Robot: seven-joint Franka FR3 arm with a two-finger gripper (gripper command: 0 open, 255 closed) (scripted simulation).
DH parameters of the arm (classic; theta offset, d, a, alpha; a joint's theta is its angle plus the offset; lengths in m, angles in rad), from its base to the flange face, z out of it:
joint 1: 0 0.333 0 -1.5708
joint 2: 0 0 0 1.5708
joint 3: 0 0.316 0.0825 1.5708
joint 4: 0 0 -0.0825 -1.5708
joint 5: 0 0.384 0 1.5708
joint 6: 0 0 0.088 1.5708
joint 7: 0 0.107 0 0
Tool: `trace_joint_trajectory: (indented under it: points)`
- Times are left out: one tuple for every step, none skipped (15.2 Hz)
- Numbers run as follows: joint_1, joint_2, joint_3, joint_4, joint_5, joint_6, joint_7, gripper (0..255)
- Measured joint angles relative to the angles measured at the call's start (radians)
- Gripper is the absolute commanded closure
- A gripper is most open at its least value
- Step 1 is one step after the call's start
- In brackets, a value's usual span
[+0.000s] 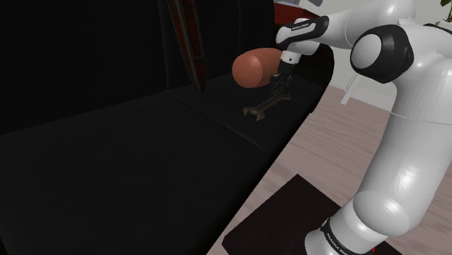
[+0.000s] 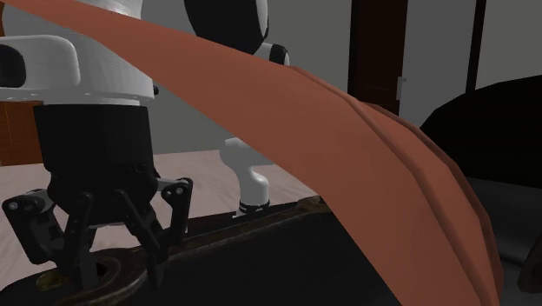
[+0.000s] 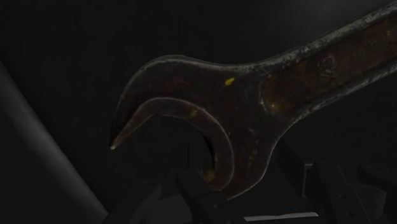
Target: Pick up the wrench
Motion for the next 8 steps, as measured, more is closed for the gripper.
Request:
trace_joint_trajectory:
  points:
    - [0.000,-0.001,0.000,0.007,-0.001,-0.008,0.001,255]
    - [-0.001,-0.001,-0.001,0.019,-0.001,-0.020,0.002,255]
    - [-0.002,-0.005,-0.002,0.029,-0.003,-0.033,0.003,255]
    - [-0.001,-0.009,-0.002,0.035,-0.005,-0.043,0.005,255]
    - [-0.003,-0.006,-0.003,0.051,-0.005,-0.057,0.004,255]
    - [-0.003,-0.005,-0.003,0.068,-0.005,-0.073,0.007,255]
    - [-0.003,-0.008,-0.003,0.077,-0.007,-0.085,0.008,255]
    - [-0.004,-0.009,-0.004,0.092,-0.007,-0.101,0.010,255]
